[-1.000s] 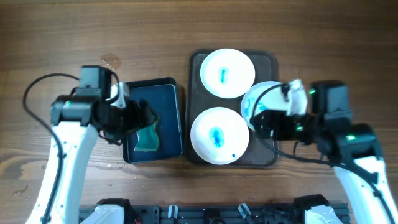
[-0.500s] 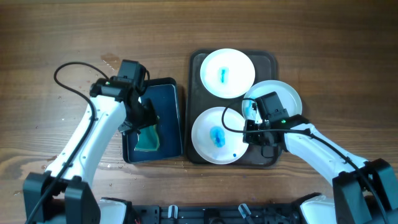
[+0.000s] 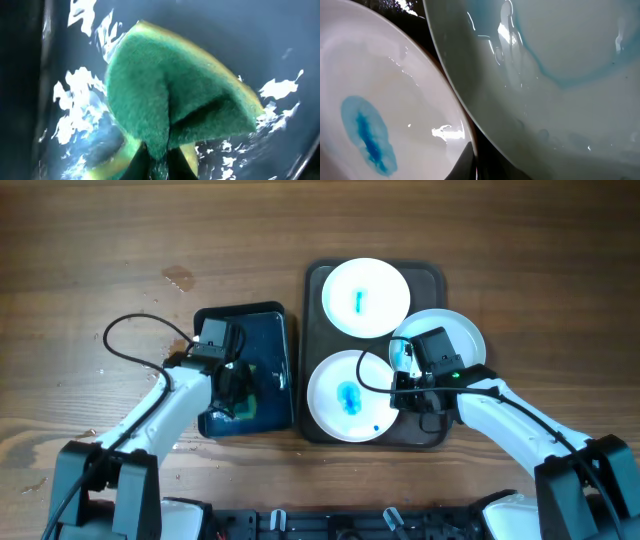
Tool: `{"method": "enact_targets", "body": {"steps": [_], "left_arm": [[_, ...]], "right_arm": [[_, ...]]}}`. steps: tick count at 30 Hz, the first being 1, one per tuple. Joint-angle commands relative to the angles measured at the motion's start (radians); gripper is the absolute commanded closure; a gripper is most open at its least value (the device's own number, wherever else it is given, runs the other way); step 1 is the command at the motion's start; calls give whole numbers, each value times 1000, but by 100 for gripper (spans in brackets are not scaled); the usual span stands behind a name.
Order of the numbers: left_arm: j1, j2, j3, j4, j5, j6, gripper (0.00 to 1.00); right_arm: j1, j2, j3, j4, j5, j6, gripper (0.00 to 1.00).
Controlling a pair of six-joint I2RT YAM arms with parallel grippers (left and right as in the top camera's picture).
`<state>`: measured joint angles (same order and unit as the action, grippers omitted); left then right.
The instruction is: Clean dirty plates on tray and stack at the side
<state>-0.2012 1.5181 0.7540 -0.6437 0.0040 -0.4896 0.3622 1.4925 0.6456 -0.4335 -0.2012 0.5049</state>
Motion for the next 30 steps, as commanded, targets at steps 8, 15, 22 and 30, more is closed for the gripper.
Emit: {"method": "enact_targets", "body": {"steps": [8, 15, 22, 30], "left_arm": [[-5, 11, 206, -224, -21, 67, 55], [-5, 17, -6, 1, 5, 64, 87], [-4, 5, 182, -201, 1, 71, 64], [-4, 61, 105, -107, -74, 43, 53]], "right_arm": [[3, 22, -1, -31, 28, 21, 96], [3, 22, -1, -31, 28, 21, 95], [3, 22, -1, -36, 21, 21, 96], [3, 22, -1, -35, 21, 21, 95]]}}
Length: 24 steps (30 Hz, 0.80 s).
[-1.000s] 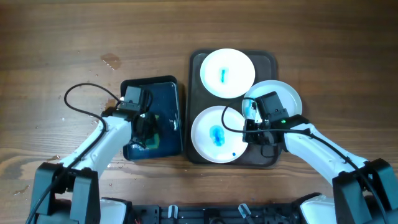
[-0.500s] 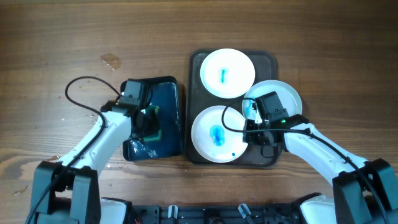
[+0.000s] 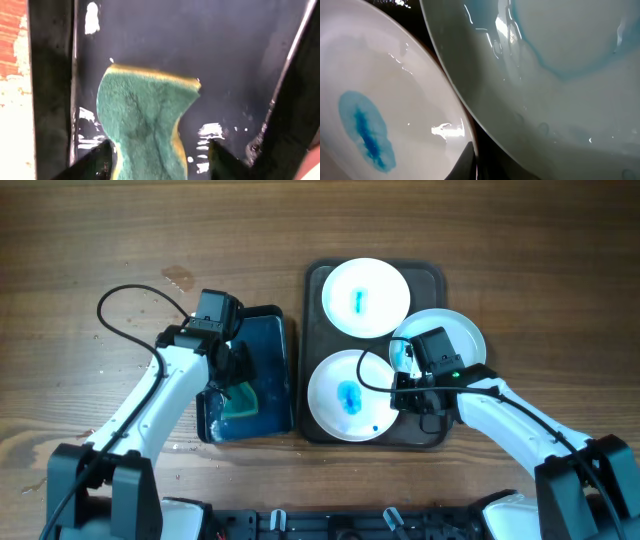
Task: Clean dirty plates on tray and stack at the side
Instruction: 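Lift the sponge from the basin with the left gripper, then scrub the lower white plate with the sponge while the right gripper holds it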
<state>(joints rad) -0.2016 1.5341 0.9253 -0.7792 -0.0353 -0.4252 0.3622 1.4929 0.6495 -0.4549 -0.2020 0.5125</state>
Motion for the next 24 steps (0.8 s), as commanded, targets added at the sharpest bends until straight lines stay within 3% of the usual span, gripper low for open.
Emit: {"method": "enact_targets", "body": {"steps": [1, 2, 4, 9, 11, 15, 17, 18, 24], "left_arm": [[-4, 70, -89, 52, -34, -37, 70], [-4, 90, -97, 62, -34, -51, 84], [-4, 112, -97, 69, -14, -53, 96], [-4, 47, 59, -77, 2, 11, 96], [-4, 14, 144, -140, 27, 39, 96], [-26, -10, 274, -211, 81, 59, 96], [-89, -10, 289, -170, 309, 48, 96], [-126, -7, 286, -141, 353, 24, 96], [-410, 148, 283, 91, 330, -161, 96]], "right_arm": [[3, 22, -5, -14, 22, 14, 95], [3, 22, -5, -14, 22, 13, 95], [3, 22, -5, -14, 22, 14, 95], [3, 22, -5, 10, 22, 14, 89], [3, 22, -5, 28, 22, 14, 96], [3, 22, -5, 32, 22, 14, 96], [3, 22, -5, 32, 23, 14, 96], [3, 22, -5, 32, 23, 14, 96], [3, 22, -5, 32, 23, 15, 96]]}}
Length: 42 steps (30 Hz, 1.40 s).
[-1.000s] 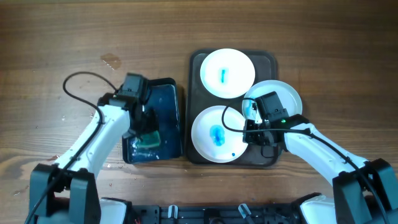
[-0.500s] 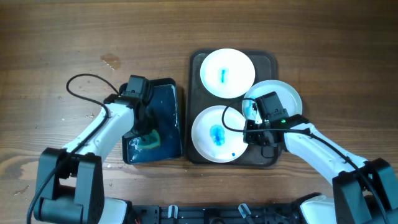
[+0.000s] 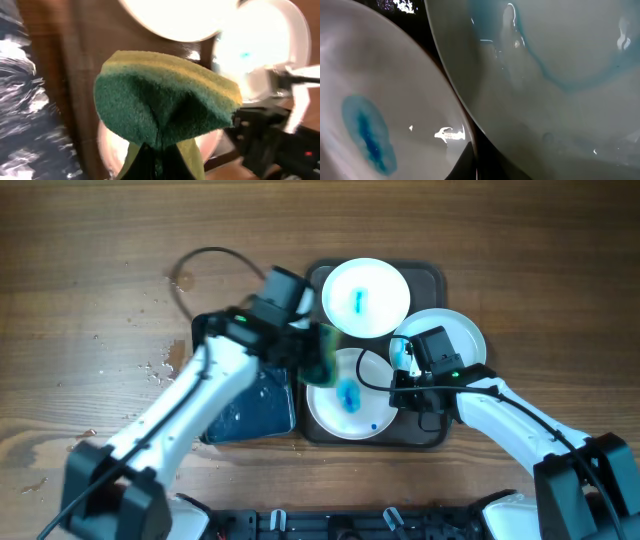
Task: Clean dirty plates on tray and stack at the side
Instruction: 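Scrub the lower white plate with the sponge while the right gripper holds it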
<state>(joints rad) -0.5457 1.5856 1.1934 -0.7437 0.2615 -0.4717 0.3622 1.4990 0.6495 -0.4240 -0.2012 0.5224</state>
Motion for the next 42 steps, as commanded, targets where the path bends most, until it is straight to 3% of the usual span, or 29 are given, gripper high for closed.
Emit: {"method": "enact_targets", "body": {"steps": [1, 5, 7, 12, 16, 18, 21, 23, 30, 37, 42], "left_arm": [[-93, 148, 15, 93, 34, -148, 96], [-171, 337, 15, 209, 72, -218, 96], [-177, 372, 15, 183, 18, -217, 96], [-111, 355, 43, -72, -456, -162, 96], [-103, 356, 44, -92, -499, -109, 96], [-112, 356, 44, -82, -374, -108, 96], [-126, 359, 40, 25, 86, -48, 96], [-159, 361, 16, 151, 251, -64, 96], [-266, 385, -2, 283, 332, -113, 96], [-120, 366, -1, -22, -69, -108, 96], [-32, 262, -1, -109, -333, -66, 96]], "right_arm": [[3, 16, -5, 1, 22, 5, 96], [3, 16, -5, 0, 22, 5, 96], [3, 16, -5, 0, 21, 5, 96], [3, 16, -5, -2, 21, 5, 96], [3, 16, -5, -3, 21, 5, 96], [3, 16, -5, -3, 21, 5, 96], [3, 16, -5, -3, 21, 5, 96], [3, 16, -5, -3, 21, 16, 96], [3, 16, -5, -10, 21, 31, 96], [3, 16, -5, -21, 21, 30, 96], [3, 16, -5, -21, 21, 30, 96]]}}
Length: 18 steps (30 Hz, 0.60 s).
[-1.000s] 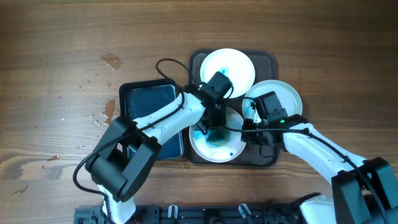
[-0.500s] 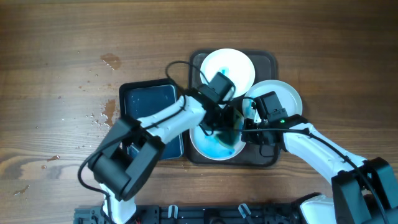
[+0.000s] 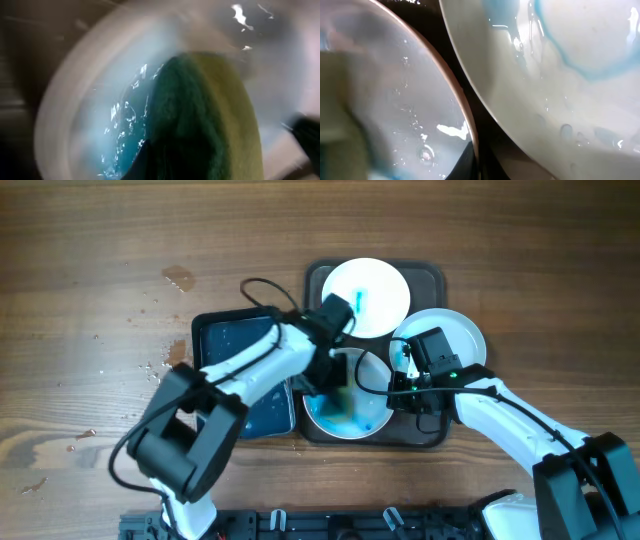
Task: Clean dirty plates on tray and stack at the side
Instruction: 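Scrub the lower white plate with the sponge while the right gripper holds it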
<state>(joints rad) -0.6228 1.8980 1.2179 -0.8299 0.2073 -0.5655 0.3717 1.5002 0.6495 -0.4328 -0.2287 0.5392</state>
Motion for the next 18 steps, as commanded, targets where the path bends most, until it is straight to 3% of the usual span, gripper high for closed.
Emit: {"method": "enact_targets", "body": {"steps": [1, 4, 10, 15, 18], "left_arm": [[47, -71, -26, -15, -288, 44, 96], [36, -72, -26, 39, -209, 46, 96], [-55, -64, -66, 288, 124, 33, 96], [-142, -14, -89, 400, 234, -19, 96], [-146, 3, -89, 344, 256, -13, 96]], "right_arm": [[-6, 14, -5, -12, 49, 14, 96], [-6, 14, -5, -12, 49, 13, 96], [-6, 14, -5, -13, 49, 13, 96], [-6, 14, -5, -14, 49, 13, 96], [-6, 14, -5, -21, 49, 13, 96]]}}
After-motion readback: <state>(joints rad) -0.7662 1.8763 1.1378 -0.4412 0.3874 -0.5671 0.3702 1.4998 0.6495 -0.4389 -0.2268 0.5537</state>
